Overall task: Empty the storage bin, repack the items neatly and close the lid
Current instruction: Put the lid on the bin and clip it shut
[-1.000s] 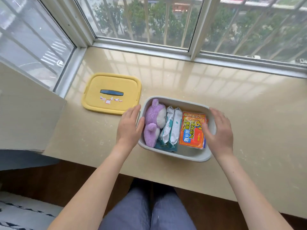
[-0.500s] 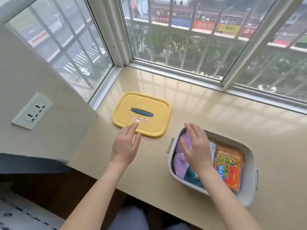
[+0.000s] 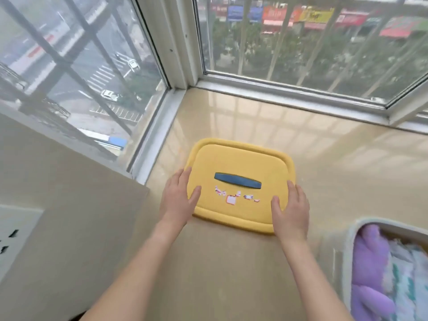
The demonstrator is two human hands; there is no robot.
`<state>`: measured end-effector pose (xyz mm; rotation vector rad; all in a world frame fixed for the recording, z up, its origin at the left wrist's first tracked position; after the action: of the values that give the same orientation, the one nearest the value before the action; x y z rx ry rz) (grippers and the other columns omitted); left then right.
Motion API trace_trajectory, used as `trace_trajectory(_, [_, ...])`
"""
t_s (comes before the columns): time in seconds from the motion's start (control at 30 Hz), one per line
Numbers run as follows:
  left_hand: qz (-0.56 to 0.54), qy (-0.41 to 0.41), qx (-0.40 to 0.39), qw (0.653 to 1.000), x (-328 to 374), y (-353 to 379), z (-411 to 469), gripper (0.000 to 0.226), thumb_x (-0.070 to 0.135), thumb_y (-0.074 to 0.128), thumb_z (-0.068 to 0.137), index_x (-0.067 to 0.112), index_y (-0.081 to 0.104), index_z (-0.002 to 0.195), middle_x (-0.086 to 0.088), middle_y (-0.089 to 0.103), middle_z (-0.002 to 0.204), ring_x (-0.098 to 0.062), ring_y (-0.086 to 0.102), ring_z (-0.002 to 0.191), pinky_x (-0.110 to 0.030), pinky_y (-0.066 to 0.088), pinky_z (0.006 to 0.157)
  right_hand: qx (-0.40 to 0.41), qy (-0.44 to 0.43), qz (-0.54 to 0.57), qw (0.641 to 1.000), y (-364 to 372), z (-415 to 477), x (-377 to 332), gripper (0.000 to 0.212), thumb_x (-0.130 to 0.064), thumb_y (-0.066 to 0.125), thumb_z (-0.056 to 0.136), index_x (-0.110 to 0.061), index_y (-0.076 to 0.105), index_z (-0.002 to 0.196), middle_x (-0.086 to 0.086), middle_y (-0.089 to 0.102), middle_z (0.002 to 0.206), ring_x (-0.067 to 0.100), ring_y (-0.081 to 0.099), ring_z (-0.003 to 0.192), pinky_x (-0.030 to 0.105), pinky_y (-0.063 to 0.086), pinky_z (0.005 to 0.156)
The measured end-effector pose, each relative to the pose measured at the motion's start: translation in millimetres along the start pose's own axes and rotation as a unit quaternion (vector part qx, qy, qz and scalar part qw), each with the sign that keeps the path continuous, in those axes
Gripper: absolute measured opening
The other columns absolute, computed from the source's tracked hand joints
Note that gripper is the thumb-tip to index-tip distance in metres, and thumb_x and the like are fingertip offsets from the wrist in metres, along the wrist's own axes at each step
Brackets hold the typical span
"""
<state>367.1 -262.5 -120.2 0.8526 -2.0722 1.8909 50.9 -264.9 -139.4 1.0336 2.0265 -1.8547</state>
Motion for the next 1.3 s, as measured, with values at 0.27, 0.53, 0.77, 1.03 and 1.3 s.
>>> trace_trajectory(0.27, [0.061,-0.034,0.016,0.997,-52,67,47,0.070,0.048,0.055,0.091,0.022,0.031,0.151,-0.014,0.032,0.153,-0.035,0.028,0.136,-0.044,0.025,0.112,0.040,0.061,-0.122,0.990,42,23,46,0.057,-0.043,0.056,0.092,-0.030,0.042,0.146,0.013,0.039,0.151,0.038,0.036,0.126,0.048,0.029,0.108])
trace_trajectory(0.53, [-0.063,-0.058,0.067,0.994,-63,62,27,0.069,0.035,0.071,0.084,0.022,0.043,0.145,-0.006,0.037,0.152,-0.025,0.027,0.138,-0.037,0.024,0.116,0.026,0.066,-0.003,0.997,38,14,56,0.047,-0.032,0.064,0.089,-0.032,0.057,0.135,0.004,0.039,0.154,0.035,0.041,0.128,0.032,0.022,0.110])
trace_trajectory(0.77, [-0.119,-0.127,0.118,0.978,-70,1,-34,0.061,0.025,0.079,0.078,0.019,0.057,0.134,-0.004,0.054,0.134,-0.029,0.047,0.123,-0.037,0.036,0.105,-0.020,0.034,0.101,0.994,10,-31,25,0.051,-0.016,0.067,0.086,-0.023,0.059,0.135,0.002,0.038,0.154,0.017,0.038,0.140,0.022,0.024,0.110])
trace_trajectory(1.03, [-0.128,-0.105,0.173,0.971,6,-125,-140,0.049,0.029,0.081,0.076,0.024,0.066,0.123,-0.005,0.057,0.129,-0.027,0.046,0.121,-0.038,0.036,0.104,-0.030,-0.115,0.074,0.990,-140,-102,-38,0.050,-0.024,0.071,0.086,-0.021,0.059,0.134,0.007,0.041,0.152,0.030,0.043,0.132,0.034,0.029,0.110])
trace_trajectory(1.3, [-0.164,-0.071,0.189,0.965,126,-173,-259,0.050,0.026,0.083,0.075,0.018,0.067,0.122,-0.008,0.055,0.123,-0.028,0.045,0.120,-0.035,0.034,0.105,0.025,-0.180,0.043,0.982,-301,-173,-12,0.049,-0.025,0.071,0.087,-0.016,0.060,0.134,0.010,0.048,0.145,0.035,0.049,0.120,0.044,0.039,0.103])
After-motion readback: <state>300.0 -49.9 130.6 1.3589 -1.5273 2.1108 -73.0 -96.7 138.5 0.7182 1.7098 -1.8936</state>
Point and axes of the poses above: each hand's wrist, its own z-axis towards the middle knuckle, its own y-axis out of the palm, x = y × z, the point moved 9 cm from there along z, towards the middle knuckle
